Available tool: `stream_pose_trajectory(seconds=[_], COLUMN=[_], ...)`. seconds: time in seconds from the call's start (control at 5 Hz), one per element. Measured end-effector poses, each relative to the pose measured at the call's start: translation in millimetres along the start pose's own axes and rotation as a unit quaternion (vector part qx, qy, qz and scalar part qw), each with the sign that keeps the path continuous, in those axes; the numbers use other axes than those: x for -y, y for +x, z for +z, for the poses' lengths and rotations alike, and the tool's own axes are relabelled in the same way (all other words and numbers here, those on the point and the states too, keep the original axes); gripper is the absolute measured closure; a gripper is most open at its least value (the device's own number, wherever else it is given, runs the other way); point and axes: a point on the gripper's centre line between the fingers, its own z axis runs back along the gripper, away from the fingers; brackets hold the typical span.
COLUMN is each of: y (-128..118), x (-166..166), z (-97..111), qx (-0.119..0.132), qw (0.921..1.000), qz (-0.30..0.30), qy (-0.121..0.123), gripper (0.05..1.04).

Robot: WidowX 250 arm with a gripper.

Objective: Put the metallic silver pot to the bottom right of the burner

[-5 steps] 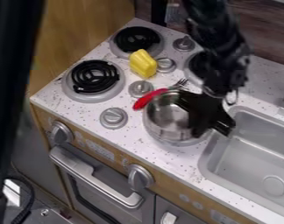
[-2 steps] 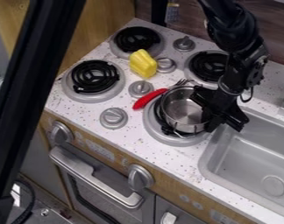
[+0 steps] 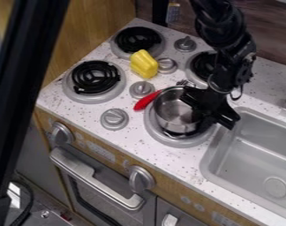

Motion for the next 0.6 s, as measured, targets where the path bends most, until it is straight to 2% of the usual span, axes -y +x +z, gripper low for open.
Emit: stream_pose_trajectory(seconds=[0.2, 0.4, 0.6], y=[7.7, 10.4, 4.3], x=[-6.3, -4.5, -2.0], z=[30.3, 59.3, 76.9], qx=[0.033, 0.057, 0.056], qw=[0.9991, 0.9971, 0.996], qz=[0.018, 0.015, 0.007], qy=[-0.02, -0.048, -0.07], gripper=[0.559, 0.224, 0.077])
